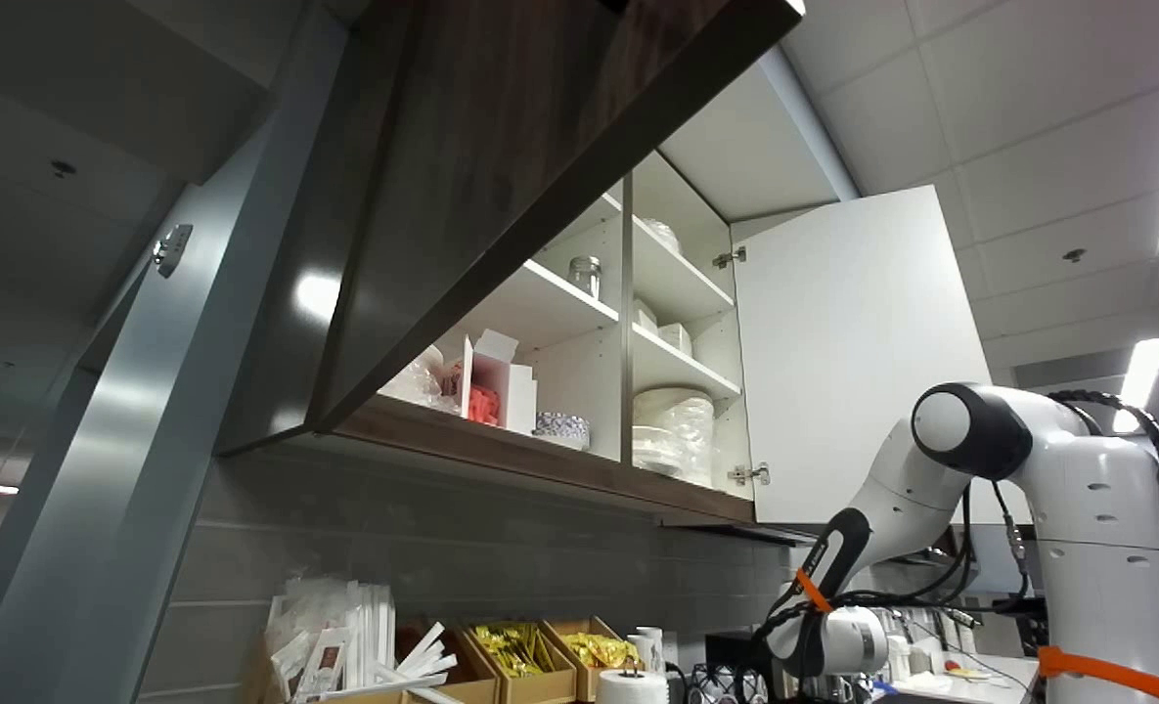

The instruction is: Move the towel holder to the left

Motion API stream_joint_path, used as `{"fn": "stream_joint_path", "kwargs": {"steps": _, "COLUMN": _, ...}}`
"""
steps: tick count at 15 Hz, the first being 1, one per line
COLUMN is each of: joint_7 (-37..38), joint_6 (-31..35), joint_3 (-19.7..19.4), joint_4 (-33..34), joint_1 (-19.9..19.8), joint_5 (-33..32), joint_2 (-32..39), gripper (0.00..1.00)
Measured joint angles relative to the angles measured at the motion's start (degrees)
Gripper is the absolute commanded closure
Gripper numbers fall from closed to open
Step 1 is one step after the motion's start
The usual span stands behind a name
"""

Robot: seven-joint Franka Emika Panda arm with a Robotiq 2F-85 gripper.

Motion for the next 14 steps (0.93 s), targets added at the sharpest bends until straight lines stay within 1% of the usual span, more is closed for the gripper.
{"fn": "stream_joint_path", "kwargs": {"steps": 6, "joint_7": -1.4, "joint_6": 0.2, "joint_3": 0.0, "joint_4": 0.7, "joint_1": 0.4, "joint_5": 1.1, "joint_2": 0.9, "gripper": 0.0}}
{"fn": "stream_joint_path", "kwargs": {"steps": 14, "joint_7": -3.4, "joint_6": 4.2, "joint_3": 0.0, "joint_4": 0.8, "joint_1": 1.0, "joint_5": 1.4, "joint_2": 4.5, "gripper": 0.0}}
